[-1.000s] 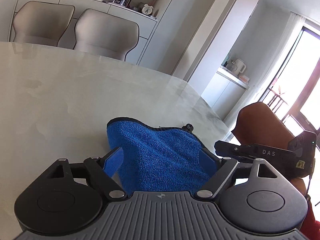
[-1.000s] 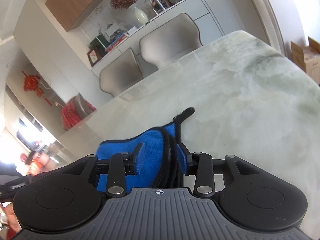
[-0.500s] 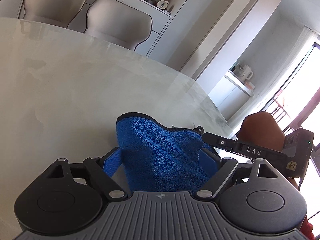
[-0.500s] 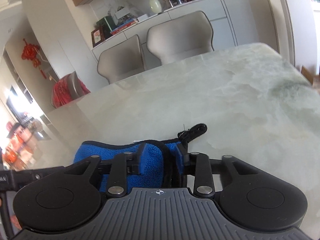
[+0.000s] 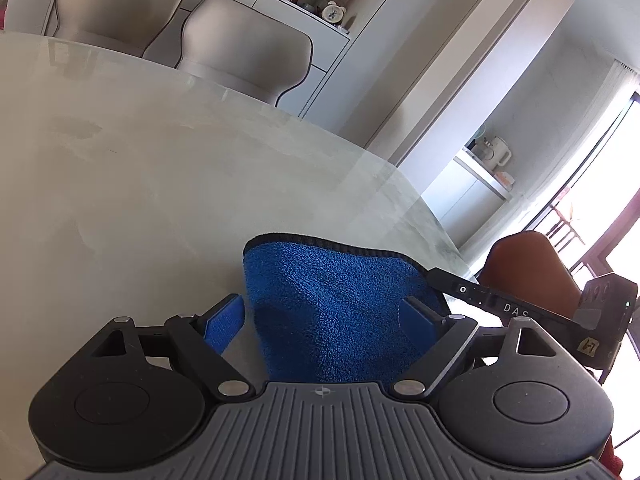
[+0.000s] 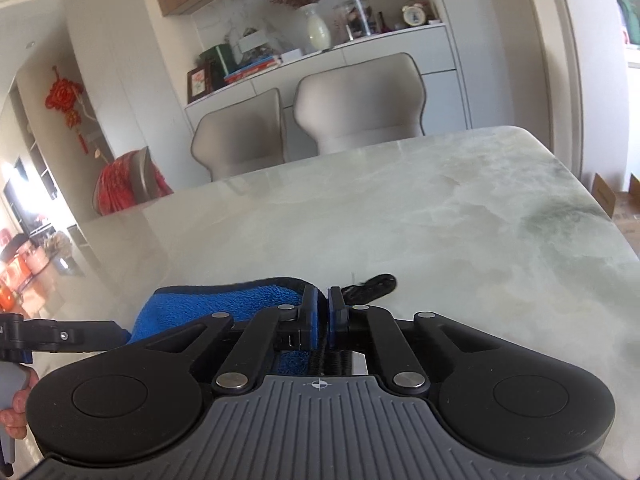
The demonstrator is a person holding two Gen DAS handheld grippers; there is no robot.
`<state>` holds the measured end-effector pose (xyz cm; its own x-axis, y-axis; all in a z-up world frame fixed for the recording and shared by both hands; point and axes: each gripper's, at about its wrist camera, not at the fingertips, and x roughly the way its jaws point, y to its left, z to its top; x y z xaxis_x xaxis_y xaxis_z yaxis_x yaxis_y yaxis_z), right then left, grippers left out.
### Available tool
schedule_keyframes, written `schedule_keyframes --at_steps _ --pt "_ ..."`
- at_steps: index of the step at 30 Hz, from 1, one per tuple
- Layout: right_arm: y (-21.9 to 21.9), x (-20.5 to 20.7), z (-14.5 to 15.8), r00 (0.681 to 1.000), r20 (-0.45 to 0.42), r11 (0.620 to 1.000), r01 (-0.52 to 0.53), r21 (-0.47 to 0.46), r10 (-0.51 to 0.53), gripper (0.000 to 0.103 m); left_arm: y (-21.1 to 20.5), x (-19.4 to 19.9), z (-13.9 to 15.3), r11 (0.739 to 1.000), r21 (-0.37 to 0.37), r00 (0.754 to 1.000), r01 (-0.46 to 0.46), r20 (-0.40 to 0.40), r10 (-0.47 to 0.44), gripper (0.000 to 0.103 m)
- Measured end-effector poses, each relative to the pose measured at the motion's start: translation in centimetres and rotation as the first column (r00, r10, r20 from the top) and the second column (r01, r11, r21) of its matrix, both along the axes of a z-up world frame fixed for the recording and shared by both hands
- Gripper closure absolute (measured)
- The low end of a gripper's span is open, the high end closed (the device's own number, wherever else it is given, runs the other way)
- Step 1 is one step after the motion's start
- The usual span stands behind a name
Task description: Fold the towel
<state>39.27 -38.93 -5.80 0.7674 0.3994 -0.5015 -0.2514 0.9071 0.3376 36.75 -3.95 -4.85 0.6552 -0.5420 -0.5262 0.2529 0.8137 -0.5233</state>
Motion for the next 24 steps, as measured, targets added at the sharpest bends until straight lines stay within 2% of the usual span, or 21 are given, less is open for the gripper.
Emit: schedule_keyframes --at_steps 6,13,20,24 --pt "0.0 0.5 -0.9 0.999 -0.009 0.999 0.042 -0.027 -0.043 0.097 -1.3 0.0 0.8 0.999 0.015 0.999 0.029 0.026 -0.029 0.014" --pt "0.1 0.0 -1.2 0.999 -0.036 1.0 0.001 0.022 -0.001 0.096 -2.3 -0.2 1.4 0.997 -0.005 0.996 0.075 0.043 -0.075 0.013" --pt "0.1 -0.5 -1.5 0.997 -0.061 0.997 -0.038 0.072 0.043 0.096 -3.3 0.7 0.0 0.997 0.039 0.997 0.073 -0.001 -0.073 0.013" --pt "0.2 -0.1 -1.6 0.995 -0.079 0.992 -0.056 0.113 0.065 0.097 -3.3 0.5 -0.3 0.994 0.061 0.996 0.088 0.015 -0.089 0.013"
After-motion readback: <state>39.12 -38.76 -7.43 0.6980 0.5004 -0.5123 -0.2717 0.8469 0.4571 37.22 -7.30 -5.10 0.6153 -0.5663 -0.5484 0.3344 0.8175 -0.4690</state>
